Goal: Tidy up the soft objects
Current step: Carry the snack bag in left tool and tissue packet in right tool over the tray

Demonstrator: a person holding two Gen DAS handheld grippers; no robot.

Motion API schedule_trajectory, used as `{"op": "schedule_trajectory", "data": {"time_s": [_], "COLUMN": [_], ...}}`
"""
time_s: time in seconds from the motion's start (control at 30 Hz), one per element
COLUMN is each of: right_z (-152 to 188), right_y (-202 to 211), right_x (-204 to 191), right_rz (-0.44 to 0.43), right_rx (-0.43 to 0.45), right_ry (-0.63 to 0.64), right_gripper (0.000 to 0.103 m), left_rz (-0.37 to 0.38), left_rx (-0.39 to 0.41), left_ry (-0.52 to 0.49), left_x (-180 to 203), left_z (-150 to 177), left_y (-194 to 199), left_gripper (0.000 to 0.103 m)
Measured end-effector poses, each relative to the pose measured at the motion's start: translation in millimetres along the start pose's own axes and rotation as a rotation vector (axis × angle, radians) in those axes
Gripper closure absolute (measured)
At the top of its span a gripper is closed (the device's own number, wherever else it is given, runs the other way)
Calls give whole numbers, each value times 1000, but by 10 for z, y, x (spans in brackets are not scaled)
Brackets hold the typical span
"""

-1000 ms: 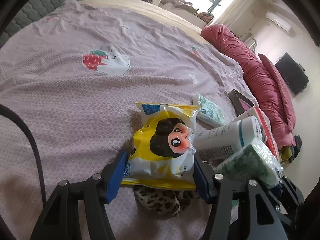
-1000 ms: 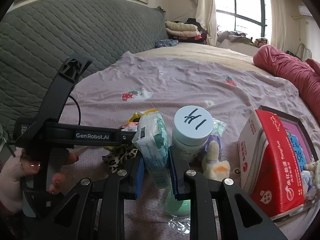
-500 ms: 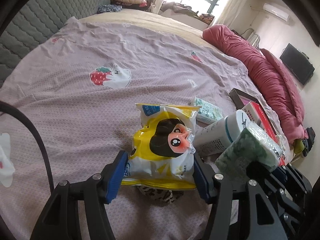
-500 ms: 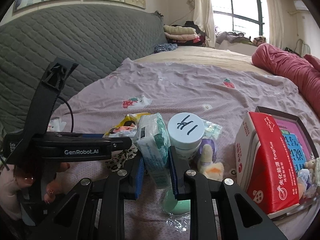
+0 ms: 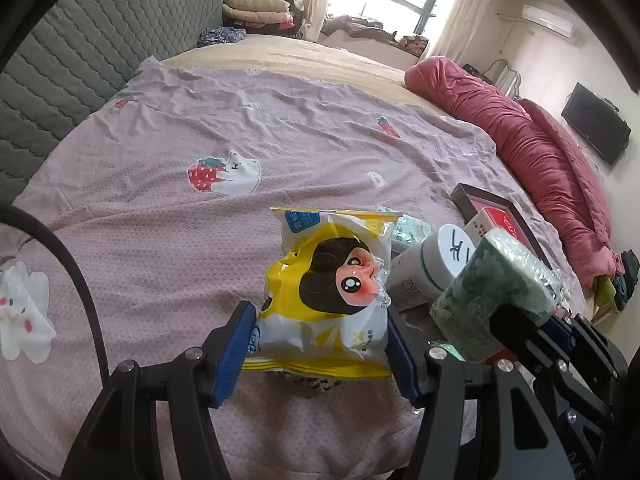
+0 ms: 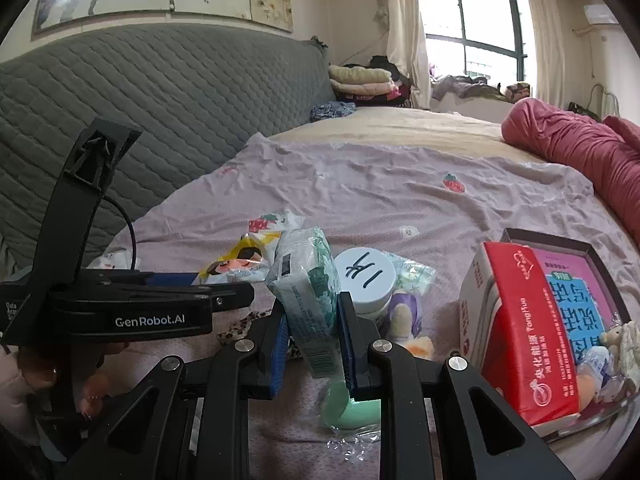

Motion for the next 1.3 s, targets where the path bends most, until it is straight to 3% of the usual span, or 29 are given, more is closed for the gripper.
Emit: {"op": "schedule_trajectory", "data": {"time_s": [0.93,1.3], "right_z": [-215,-288], "right_y": [664,984], "right_x": [258,553], "right_rz": [35,62], "right_rx": [148,223], "right_ry": [-63,-134], "right_gripper": [80,80], "left_rz": [-66,-49], "left_rx": [100,119], "left_ry": [-74,-124], "left_x": [403,742], "left_z": [-51,-78], "left_y": [704,884], "left_gripper": [41,41]}}
Point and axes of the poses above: each gripper's, at about its wrist camera, not at the fingertips, and y roughly against the way its jaws point, x to its right, z to its underside, the point moved 7 cm from there along -y, roughly the way its jaws point, and after that the axes turned 9 degrees about -z, right-handed, at the moved point
